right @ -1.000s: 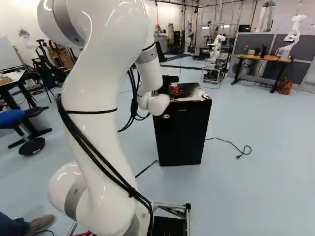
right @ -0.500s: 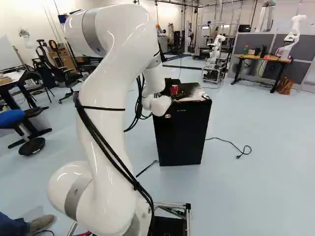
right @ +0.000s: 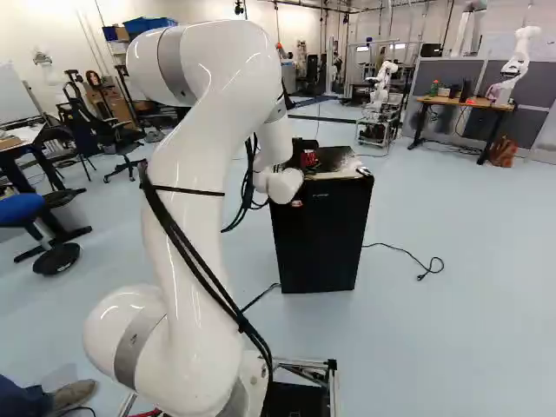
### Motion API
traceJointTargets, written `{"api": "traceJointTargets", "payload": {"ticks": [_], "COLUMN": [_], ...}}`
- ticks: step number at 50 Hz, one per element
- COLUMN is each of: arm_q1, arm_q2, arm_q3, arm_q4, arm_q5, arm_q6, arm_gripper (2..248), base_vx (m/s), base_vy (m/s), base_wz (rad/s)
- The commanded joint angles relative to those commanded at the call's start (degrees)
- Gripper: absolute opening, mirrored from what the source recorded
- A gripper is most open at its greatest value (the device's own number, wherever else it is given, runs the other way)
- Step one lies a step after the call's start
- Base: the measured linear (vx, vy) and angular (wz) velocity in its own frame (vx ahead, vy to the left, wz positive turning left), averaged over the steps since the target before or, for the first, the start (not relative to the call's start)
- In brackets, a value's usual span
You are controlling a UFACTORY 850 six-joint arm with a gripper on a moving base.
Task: Grab a drink from the fridge
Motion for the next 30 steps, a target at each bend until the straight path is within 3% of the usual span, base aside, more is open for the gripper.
{"api": "traceJointTargets", "payload": {"ticks": [1,2,6,7,30], "arm_q1": [0.0,0.0,0.0,0.0,0.0], "arm_q2": [0.0,0.0,0.0,0.0,2.0], "arm_q3": [0.0,0.0,0.0,0.0,0.3], "arm_q4": [0.0,0.0,0.0,0.0,0.0], "arm_q5": [0.0,0.0,0.0,0.0,0.0], "arm_q6": [0.0,0.0,0.0,0.0,0.0], "arm_gripper": [166,128,128,98,98], "base_vx": [0.0,0.0,0.0,0.0,0.0], "base_vy": [0.0,0.0,0.0,0.0,0.0], "base_wz": [0.0,0.0,0.0,0.0,0.0]}}
